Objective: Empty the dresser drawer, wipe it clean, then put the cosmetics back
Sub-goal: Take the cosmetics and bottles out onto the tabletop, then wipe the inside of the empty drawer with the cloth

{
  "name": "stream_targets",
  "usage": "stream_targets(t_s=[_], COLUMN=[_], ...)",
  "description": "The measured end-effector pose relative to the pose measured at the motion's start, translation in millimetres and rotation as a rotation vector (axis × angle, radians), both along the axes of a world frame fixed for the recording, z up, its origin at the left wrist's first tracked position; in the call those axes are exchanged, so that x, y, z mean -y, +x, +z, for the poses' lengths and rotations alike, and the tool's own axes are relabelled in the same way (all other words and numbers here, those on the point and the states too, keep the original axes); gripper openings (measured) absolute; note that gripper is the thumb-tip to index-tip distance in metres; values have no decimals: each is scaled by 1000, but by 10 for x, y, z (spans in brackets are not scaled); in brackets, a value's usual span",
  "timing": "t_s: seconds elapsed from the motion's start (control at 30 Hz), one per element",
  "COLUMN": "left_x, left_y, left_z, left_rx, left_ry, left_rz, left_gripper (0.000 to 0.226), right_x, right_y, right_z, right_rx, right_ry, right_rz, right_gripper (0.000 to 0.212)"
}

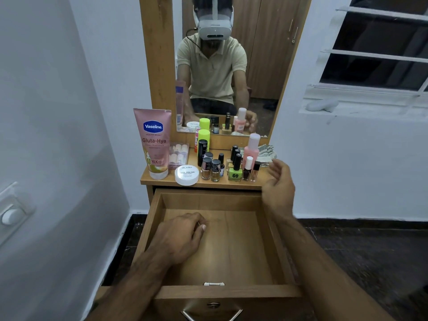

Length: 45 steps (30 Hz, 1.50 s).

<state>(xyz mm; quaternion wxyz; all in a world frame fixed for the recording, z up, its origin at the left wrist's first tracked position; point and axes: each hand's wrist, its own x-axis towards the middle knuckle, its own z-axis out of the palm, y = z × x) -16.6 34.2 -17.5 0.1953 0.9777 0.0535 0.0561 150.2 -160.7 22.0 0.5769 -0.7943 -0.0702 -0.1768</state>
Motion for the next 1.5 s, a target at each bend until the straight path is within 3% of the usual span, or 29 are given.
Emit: stream_targets(t_s=[0.07,0.13,0.27,0.37,0.57,0.7,0.8,0.97,1.07,1.27,1.37,1.5], left_x=[10,15,-1,2,-4,-8,-8,29,30,26,23,30], left_y=[2,8,8,12,25,11,-4,-18,-24,-53,-69,-73], left_z=[2,-7,-18,-41,-49,-37,-18,25,45,58,66,74], left_rx=[4,10,23,20,10,8,4,-4,13,13,4,3], left_ry=[6,6,-3,-7,-11,-3,0,14,2,9,4,8], left_rz=[-8,-15,-3,-4,-2,1,6,-17,-8,-4,6,23], left_gripper=[25,24,23,23,24,23,24,26,25,25,26,26], right_x=[49,88,112,71,5,-42,-4,454,675,380,152,-64], right_y=[112,294,682,827,906,771,678,313,-269,-983,-959,-803], right_z=[56,104,216,266,280,289,338,482,466,283,172,56], right_rx=[24,69,101,66,128,90,-46,-336,-271,-181,-128,-127], right_ry=[-32,-214,-682,-941,-1234,-1263,-1202,-536,-405,-841,-958,-1157], right_rz=[-76,-50,169,329,139,5,-65,-111,-122,112,101,137], right_gripper=[55,57,69,56,42,45,43,14,11,9,28,34])
